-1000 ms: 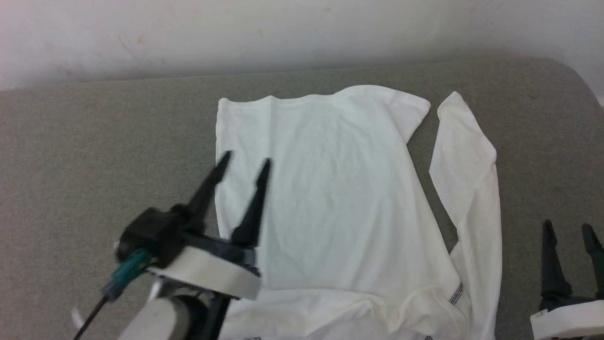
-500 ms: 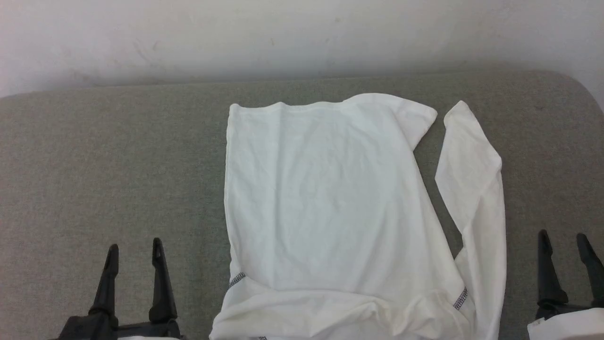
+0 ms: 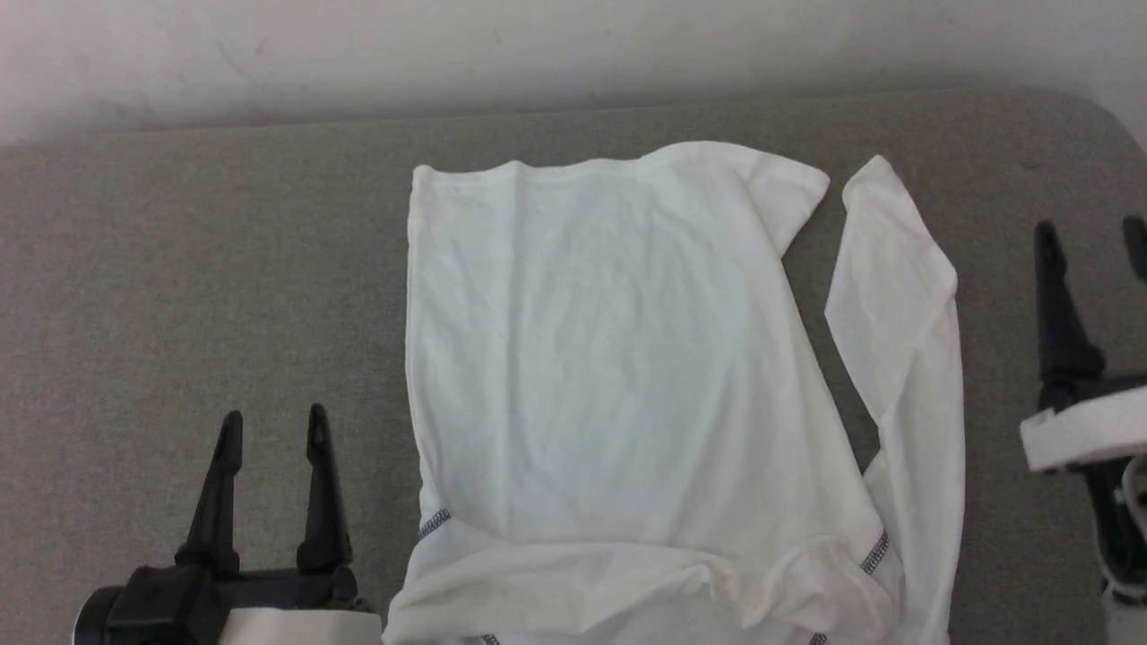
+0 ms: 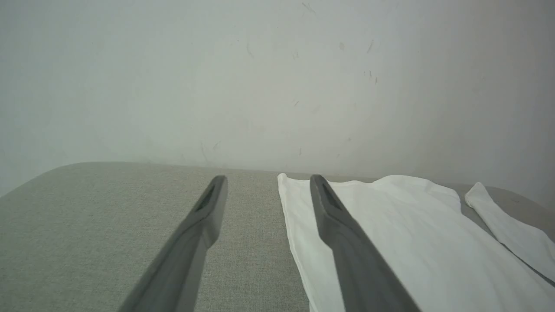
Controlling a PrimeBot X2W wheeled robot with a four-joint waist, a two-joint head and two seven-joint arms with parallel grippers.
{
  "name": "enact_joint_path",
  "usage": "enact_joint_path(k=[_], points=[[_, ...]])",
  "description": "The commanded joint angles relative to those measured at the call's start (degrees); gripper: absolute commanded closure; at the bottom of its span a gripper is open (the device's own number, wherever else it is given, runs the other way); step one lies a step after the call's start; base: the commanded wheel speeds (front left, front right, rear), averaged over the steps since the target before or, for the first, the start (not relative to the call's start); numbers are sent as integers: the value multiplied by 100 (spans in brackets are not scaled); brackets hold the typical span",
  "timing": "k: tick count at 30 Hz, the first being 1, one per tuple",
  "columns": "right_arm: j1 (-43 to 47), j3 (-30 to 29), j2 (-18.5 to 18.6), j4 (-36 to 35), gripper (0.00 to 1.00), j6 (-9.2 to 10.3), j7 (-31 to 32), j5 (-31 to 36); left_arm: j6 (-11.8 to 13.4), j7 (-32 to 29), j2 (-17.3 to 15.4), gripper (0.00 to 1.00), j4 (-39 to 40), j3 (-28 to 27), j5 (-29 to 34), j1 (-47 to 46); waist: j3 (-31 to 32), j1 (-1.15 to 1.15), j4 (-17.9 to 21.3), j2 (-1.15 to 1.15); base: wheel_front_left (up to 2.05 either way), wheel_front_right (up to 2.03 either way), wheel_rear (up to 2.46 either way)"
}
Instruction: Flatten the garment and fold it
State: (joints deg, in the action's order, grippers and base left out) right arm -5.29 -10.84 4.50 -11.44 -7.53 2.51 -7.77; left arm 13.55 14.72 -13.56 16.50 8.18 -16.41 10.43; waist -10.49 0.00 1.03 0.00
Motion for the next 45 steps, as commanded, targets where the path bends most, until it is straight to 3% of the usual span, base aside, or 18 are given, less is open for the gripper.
enact_joint_path(k=[1, 7, 11, 15, 21, 28, 32, 45], points=[[-440, 28, 210, -109, 0, 4, 230, -31, -86, 28, 33, 0, 56, -35, 77, -164, -374, 0, 69, 0, 0, 0, 0], [-2040, -108, 737, -42, 0, 4, 1351, -550, -265, 28, 102, 0, 168, -73, 222, -533, -1003, 0, -38, 0, 0, 0, 0], [-2942, -176, 1118, 398, 0, 4, 2124, -813, -381, 28, 148, 0, 194, -57, 281, -754, -1397, 0, -168, 0, 0, 0, 0], [-3658, -263, 1260, 971, 0, 4, 2860, -995, -484, 28, 224, 0, 191, -40, 302, -936, -1727, 0, -267, 0, 0, 0, 0], [-4176, -5, 1512, 1619, 0, 4, 4324, -1204, -638, 28, 363, 0, 150, 50, 376, -1189, -2085, 0, -433, 0, 0, 0, 0], [-4236, 241, 1804, 1639, 0, 4, 5477, -1451, -803, 28, 513, 0, 34, 101, 415, -1423, -2443, 0, -597, 0, 0, 0, 0], [-4220, 246, 1905, 1514, 0, 4, 5757, -1460, -895, 28, 603, 0, -32, 100, 427, -1550, -2624, 0, -658, 0, 0, 0, 0], [-4040, 254, 1963, 1484, 0, 4, 5855, -1498, -1173, 28, 787, 0, -231, 34, 491, -1771, -2925, 0, -743, 0, 0, 0, 0]])
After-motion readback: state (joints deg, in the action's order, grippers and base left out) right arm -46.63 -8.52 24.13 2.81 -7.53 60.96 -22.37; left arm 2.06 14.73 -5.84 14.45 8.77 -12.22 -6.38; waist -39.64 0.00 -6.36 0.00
